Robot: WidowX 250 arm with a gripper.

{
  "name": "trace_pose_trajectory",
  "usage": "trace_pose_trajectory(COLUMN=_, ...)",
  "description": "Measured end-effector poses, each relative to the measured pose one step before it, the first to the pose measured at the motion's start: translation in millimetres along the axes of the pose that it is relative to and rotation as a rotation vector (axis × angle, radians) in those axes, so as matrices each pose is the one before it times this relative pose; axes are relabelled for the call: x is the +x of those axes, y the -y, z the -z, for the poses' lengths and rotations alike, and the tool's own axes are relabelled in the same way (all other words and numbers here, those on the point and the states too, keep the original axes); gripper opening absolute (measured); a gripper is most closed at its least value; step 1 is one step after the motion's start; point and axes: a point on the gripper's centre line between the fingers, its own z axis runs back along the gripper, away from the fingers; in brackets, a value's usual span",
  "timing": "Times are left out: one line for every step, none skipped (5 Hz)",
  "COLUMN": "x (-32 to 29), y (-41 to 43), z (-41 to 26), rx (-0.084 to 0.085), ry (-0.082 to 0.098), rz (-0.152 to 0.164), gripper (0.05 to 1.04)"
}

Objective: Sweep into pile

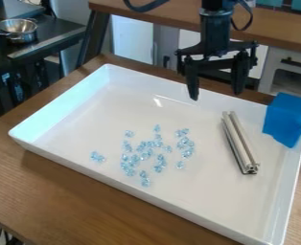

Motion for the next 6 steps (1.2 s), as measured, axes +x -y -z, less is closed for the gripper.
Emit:
trace_pose_trajectory(x=0.09, y=-3.41, z=16.89, rx=0.0310, ry=-0.0299, rz=-0.0114, gripper=0.999)
trace_pose_trajectory(x=1.36, y=14.67, z=20.09, rx=0.0831, ry=0.0521, rz=-0.0152, gripper=0.999)
trace_pose_trajectory(x=-10.58, y=21.34, z=13.20, rx=0.0332, ry=0.0732, rz=0.0290, gripper=0.999)
trace_pose_trajectory(x=3.14, y=8.78, z=0.19, rx=-0.0108, ry=0.0676, rz=0.0058, gripper=0.999)
trace_pose_trajectory(x=-9.73, y=9.83, z=7.79, rx=0.0091, ry=0.0094, rz=0.0432, gripper=0.999)
trace_pose_trajectory(x=-2.32, y=0.65, z=3.38, rx=-0.0045, ry=-0.0049, rz=0.0287, gripper=0.999)
